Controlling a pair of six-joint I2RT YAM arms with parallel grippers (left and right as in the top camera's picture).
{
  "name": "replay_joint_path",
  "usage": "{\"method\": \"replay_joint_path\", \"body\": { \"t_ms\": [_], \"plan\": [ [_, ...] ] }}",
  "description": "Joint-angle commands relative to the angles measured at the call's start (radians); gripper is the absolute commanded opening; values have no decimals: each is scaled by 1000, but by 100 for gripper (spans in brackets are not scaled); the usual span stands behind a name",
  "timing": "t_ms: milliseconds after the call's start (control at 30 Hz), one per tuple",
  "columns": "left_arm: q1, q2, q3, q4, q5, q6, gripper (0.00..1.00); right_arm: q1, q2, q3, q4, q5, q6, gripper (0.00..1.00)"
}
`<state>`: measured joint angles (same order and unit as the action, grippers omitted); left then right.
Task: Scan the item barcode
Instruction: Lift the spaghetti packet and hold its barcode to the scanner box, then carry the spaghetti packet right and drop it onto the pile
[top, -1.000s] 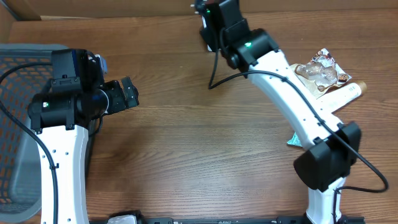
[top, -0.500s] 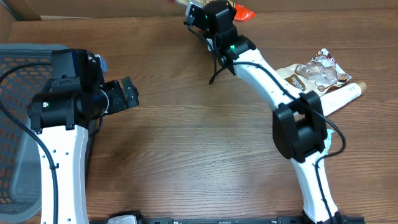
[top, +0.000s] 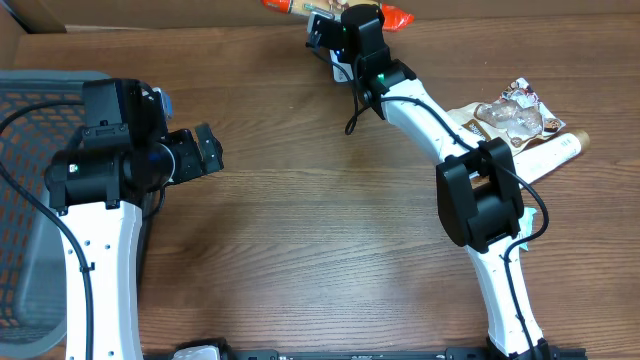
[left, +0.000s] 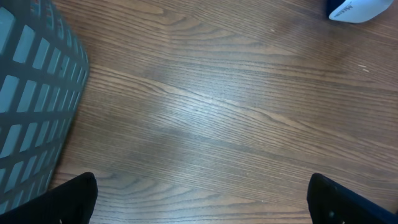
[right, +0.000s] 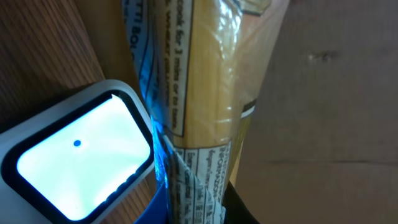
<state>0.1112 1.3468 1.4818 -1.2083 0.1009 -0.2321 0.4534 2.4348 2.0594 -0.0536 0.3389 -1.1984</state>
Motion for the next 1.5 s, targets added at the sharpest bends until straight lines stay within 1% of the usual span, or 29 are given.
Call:
{"method": "replay_joint_path", "body": {
  "t_ms": [0,367,633,767,900,1067,1200,1300,1367,1467],
  "plan": [
    [0,8,19,2,0,16,100,14,-59,35,40,-23,20,4],
    [0,8,19,2,0,16,100,32,-59,35,37,-29,23,4],
    [0,8,19,2,0,16,100,32,-109,35,39,-39,207,4],
    [0,8,19,2,0,16,100,32,-195,35,-42,-117,275,4],
    [0,8,19,2,0,16,100,21,-307,35,-184,-211,455,4],
    [0,8,19,2,0,16,99,-32,-432,35,-386,-452,703,4],
    [0,8,19,2,0,16,100,-104,-522,35,-524,-669,970,4],
    [0,8,19,2,0,16,100,-167,-582,35,-639,-763,1172,4],
    [0,8,19,2,0,16,100,-210,-617,35,-732,-813,1247,4],
    [0,8,19,2,0,16,100,-283,-665,35,-904,-849,1308,4]
  ]
}}
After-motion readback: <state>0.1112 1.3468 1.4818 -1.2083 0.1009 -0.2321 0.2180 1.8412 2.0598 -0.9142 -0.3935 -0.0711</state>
